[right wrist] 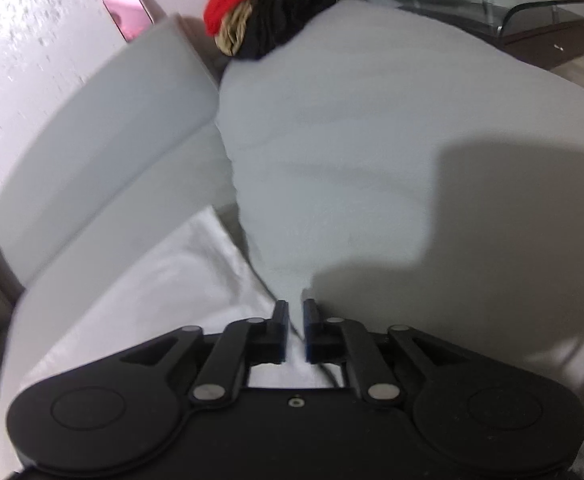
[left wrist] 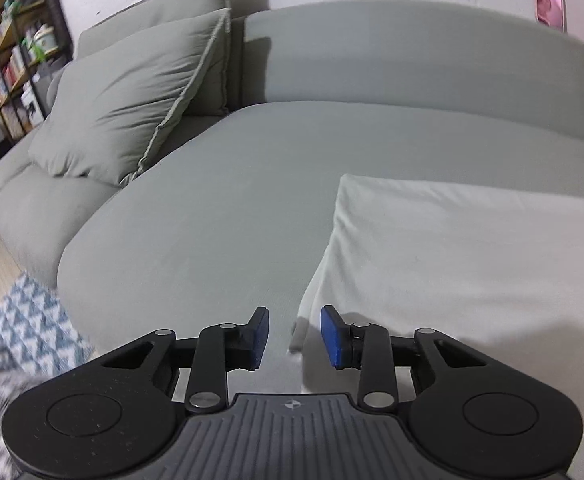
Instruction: Fold clothes
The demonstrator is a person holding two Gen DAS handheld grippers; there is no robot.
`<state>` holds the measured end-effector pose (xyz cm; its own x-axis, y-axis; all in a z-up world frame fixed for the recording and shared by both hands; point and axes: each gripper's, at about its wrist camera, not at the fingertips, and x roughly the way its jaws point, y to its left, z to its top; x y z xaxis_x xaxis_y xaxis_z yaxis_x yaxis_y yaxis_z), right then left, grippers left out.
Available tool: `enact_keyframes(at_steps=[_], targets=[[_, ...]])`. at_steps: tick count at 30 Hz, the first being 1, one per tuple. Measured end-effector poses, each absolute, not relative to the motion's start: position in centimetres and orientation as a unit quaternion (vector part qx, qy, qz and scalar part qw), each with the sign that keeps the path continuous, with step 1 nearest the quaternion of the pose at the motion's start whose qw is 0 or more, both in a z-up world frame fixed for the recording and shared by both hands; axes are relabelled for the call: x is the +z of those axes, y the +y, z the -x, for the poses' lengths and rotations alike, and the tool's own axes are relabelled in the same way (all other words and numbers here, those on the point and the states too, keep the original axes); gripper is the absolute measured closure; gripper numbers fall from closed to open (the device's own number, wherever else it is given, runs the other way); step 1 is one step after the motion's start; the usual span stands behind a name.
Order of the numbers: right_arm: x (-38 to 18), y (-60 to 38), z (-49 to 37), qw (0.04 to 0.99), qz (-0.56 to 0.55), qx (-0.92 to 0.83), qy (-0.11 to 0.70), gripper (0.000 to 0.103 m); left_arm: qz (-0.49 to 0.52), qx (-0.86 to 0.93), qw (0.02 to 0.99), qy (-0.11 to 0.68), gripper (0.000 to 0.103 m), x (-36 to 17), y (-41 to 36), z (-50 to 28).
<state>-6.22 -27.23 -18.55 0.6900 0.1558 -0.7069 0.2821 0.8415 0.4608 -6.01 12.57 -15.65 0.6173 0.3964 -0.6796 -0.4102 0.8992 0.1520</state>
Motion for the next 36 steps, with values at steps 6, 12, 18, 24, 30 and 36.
enact_keyframes(at_steps=[6,12,18,24,30,36], targets=[[-17.5,-28.3,3.3,0.867,-0.328,0.024,0.374,0.074,0.039,0.133,0.928,0.347,0.071,-14.6,10.6,8.0],[-15.9,-23.6,6.4,0.886,-0.262,0.114,0.366,0.094,-0.045,0.047,0.944,0.322,0.069,-14.6,4.3,7.4],[-16.2,-18.2,5.3,0.886,-0.185,0.181,0.384,0.094,-0.092,0.032,0.937,0.337,0.066,-16.8,1.1,3.5],[-17.7,-17.4,4.6,0.859,-0.169,0.184,0.447,0.096,-0.118,0.01,0.909,0.4,0.07,-18.5,1.7,3.9],[-17.0,-20.7,7.7,0.831,-0.216,0.201,0.471,0.092,-0.09,-0.02,0.917,0.389,0.067,-17.3,3.2,8.3],[-16.8,-26.0,8.3,0.827,-0.354,0.171,0.401,0.065,-0.05,0.003,0.941,0.335,0.063,-15.6,3.7,7.8]])
